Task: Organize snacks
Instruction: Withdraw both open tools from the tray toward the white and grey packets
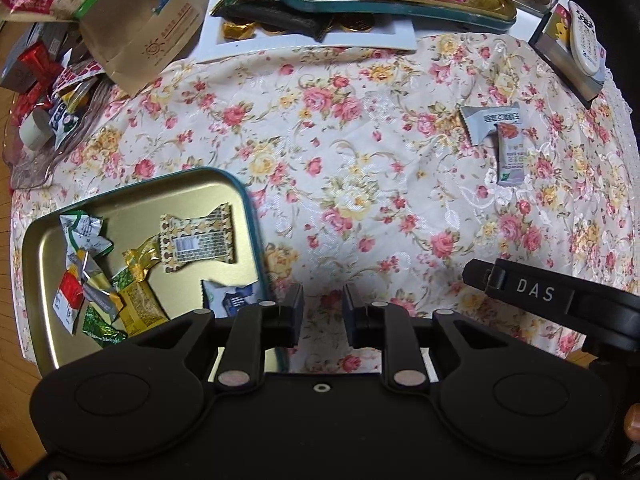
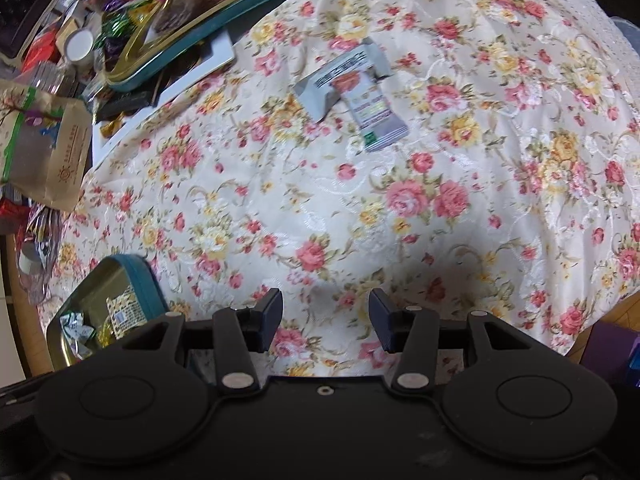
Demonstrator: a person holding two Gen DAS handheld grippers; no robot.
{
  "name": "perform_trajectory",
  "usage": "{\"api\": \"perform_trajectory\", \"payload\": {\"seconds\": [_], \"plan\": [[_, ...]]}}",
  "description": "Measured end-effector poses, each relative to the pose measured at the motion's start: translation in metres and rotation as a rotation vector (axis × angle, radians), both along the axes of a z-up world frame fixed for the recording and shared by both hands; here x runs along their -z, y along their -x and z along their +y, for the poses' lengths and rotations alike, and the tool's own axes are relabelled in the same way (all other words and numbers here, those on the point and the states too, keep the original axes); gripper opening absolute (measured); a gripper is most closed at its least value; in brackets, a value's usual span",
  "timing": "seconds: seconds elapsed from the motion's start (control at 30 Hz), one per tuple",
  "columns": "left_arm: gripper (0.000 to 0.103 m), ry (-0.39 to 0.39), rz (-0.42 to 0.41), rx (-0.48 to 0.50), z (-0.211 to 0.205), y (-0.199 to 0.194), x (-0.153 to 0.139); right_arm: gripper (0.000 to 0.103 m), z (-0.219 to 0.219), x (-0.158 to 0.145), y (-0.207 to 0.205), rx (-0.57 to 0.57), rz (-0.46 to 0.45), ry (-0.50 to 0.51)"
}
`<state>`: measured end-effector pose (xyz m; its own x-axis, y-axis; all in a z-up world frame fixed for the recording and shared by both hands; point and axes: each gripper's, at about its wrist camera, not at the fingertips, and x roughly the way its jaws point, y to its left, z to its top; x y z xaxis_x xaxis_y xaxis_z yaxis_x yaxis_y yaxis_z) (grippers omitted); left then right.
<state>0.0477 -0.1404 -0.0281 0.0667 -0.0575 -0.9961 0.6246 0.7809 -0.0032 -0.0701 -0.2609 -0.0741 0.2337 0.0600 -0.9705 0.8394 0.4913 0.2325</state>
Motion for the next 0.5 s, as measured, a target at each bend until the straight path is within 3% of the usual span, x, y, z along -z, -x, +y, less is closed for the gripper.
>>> {"api": "perform_trajectory", "payload": {"seconds": [0.17,0.5], "plan": [[0.031,0.048,0.005,0.010,-0.021,0.005,-0.014,0.051,-0.011,-0.002,0.010,0.049,0.002,0.034],[0.031,0.132,-0.106,0.044,-0.048,0.006,-0.051,0.051,-0.038,0.004,0.020,0.114,0.027,0.165]]}}
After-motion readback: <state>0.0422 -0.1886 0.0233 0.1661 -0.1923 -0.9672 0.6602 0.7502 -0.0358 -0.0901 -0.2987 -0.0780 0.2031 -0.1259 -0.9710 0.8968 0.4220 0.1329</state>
